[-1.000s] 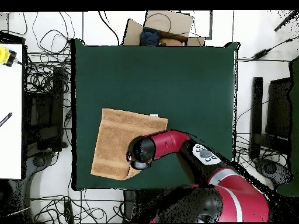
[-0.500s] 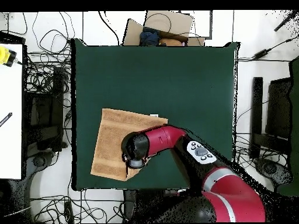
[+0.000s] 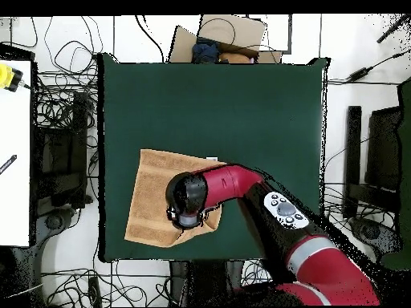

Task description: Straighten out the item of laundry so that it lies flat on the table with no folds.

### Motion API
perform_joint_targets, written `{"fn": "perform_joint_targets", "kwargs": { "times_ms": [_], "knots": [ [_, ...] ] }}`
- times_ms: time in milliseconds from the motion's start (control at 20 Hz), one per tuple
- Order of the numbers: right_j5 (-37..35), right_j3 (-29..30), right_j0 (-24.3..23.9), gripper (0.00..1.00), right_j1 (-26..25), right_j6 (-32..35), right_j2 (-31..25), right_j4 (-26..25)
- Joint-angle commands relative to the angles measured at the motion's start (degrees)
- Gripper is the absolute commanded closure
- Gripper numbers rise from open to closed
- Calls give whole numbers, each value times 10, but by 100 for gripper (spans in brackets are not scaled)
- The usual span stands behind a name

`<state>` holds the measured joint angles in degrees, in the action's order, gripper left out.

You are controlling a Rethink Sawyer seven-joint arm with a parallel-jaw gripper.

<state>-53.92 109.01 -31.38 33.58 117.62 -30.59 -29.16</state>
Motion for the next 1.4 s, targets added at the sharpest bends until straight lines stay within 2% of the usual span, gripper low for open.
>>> {"fn": "perform_joint_targets", "kwargs": {
  "times_ms": [50, 250, 450, 550, 700, 850, 950, 1050, 1250, 1400],
  "knots": [
    [-43, -23, -14, 0, -14, -126, -54, 8],
    [-56, -35, -19, 0, -29, -131, -62, 6],
    [-52, -29, -21, 0, -20, -122, -65, 10],
    [-31, -33, -16, 0, -28, -109, -60, 1],
    [38, -47, 9, 0, -55, -70, -45, -29],
    [53, -54, 33, 0, -52, -32, -42, -19],
    [53, -41, 39, 0, -30, -13, -46, -4],
    [58, -39, 41, 0, -20, -6, -43, -3],
    [107, -39, 34, 0, -48, -10, -27, -28],
    [126, -24, 36, 0, -34, 2, -20, -27]
  ]
}}
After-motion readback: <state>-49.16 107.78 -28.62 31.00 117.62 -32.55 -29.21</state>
